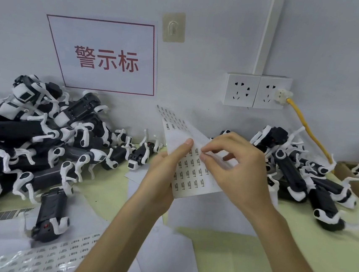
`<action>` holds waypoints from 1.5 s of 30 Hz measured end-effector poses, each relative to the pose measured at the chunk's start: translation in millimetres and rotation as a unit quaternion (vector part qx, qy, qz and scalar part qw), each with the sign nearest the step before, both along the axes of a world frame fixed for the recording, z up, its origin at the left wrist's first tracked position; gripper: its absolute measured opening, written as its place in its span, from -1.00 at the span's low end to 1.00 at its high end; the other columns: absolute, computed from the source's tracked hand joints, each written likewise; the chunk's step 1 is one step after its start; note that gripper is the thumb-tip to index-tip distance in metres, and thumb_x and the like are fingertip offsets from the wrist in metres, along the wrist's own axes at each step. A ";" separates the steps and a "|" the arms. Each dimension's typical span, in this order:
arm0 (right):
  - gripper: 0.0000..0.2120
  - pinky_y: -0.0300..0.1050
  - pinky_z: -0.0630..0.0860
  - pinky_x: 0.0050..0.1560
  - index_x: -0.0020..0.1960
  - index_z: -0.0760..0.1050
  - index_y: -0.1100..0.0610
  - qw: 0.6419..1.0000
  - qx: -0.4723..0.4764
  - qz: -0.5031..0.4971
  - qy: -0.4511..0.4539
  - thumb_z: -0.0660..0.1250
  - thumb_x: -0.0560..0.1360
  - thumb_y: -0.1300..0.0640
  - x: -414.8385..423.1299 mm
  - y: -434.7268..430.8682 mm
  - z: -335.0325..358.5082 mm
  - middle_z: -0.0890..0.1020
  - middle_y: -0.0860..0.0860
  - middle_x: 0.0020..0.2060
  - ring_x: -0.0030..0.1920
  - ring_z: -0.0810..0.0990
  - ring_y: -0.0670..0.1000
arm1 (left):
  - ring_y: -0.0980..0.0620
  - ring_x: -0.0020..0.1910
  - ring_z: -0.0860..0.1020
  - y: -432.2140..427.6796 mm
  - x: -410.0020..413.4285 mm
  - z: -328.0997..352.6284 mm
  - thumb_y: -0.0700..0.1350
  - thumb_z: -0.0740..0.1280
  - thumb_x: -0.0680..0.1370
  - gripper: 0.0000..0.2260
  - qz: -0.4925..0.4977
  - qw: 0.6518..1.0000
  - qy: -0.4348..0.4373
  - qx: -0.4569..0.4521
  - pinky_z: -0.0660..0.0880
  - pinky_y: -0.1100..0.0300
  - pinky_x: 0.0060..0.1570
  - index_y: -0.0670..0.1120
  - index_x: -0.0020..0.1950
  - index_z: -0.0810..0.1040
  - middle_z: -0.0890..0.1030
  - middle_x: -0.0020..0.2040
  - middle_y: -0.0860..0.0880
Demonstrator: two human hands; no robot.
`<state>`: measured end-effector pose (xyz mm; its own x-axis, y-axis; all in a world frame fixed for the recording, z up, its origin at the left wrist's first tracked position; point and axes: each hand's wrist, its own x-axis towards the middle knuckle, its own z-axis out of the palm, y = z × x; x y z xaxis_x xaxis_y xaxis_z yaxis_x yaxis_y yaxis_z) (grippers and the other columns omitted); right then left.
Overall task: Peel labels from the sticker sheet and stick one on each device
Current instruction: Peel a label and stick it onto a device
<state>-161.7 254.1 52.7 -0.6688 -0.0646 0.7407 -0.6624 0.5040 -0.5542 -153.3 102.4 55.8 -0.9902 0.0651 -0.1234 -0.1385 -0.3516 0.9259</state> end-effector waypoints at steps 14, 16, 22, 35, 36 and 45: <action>-0.66 -0.25 0.52 -0.04 -0.02 0.73 -0.03 0.901 -0.259 0.270 -0.221 0.26 0.40 0.24 1.5 19.1 20.0 0.72 0.00 0.05 0.06 0.62 -0.03 | 0.15 0.21 0.54 10.2 -4.7 -20.8 -0.09 0.41 0.56 -0.65 0.255 0.899 0.274 -0.226 0.49 0.26 0.18 0.06 0.31 0.44 0.50 0.26 0.11; -0.66 -0.26 0.53 -0.03 0.02 0.73 -0.02 0.896 -0.264 0.276 -0.228 0.26 0.41 0.24 1.8 18.3 19.7 0.71 0.00 0.07 0.06 0.62 -0.04 | 0.08 0.11 0.64 9.8 0.5 -4.7 -0.01 0.36 0.56 -0.82 0.160 0.928 0.296 -0.158 0.56 0.16 0.11 0.06 0.15 0.61 0.66 0.11 0.10; -0.64 -0.15 0.50 0.04 0.11 0.71 -0.02 0.879 -0.266 0.314 -0.240 0.24 0.46 0.22 4.6 15.7 19.5 0.70 0.01 0.08 0.10 0.62 0.00 | 0.05 -0.13 0.67 14.8 14.4 11.0 -0.08 0.42 0.55 -0.91 0.095 0.948 0.289 -0.091 0.61 0.12 -0.06 -0.05 0.02 0.68 0.72 -0.13 -0.03; -0.70 -0.10 0.50 0.07 0.13 0.70 0.07 0.907 -0.221 0.279 -0.223 0.29 0.48 0.19 6.6 11.4 17.7 0.70 0.09 0.11 0.00 0.62 0.02 | 0.06 -0.30 0.57 6.0 15.0 20.3 -0.12 0.40 0.52 -0.95 0.147 0.932 0.323 -0.077 0.50 0.25 -0.23 0.00 -0.14 0.63 0.64 -0.26 0.09; -0.74 -0.17 0.52 0.02 0.07 0.71 0.06 0.922 -0.221 0.243 -0.206 0.30 0.48 0.18 6.7 10.0 18.2 0.72 0.05 0.05 -0.04 0.64 -0.01 | 0.06 -0.30 0.58 5.0 14.7 19.6 -0.13 0.40 0.53 -0.95 0.154 0.920 0.343 -0.109 0.49 0.24 -0.23 0.00 -0.12 0.62 0.64 -0.25 0.11; -0.87 -0.36 0.44 -0.02 -0.01 0.70 0.09 0.996 -0.017 0.006 0.093 0.51 0.48 0.26 11.9 12.4 26.0 0.64 -0.05 -0.11 -0.15 0.61 -0.06 | 0.05 -0.22 0.57 -4.0 10.7 14.5 -0.17 0.38 0.57 -0.91 0.198 0.775 0.462 -0.382 0.51 0.13 -0.21 0.02 -0.07 0.57 0.61 -0.11 0.12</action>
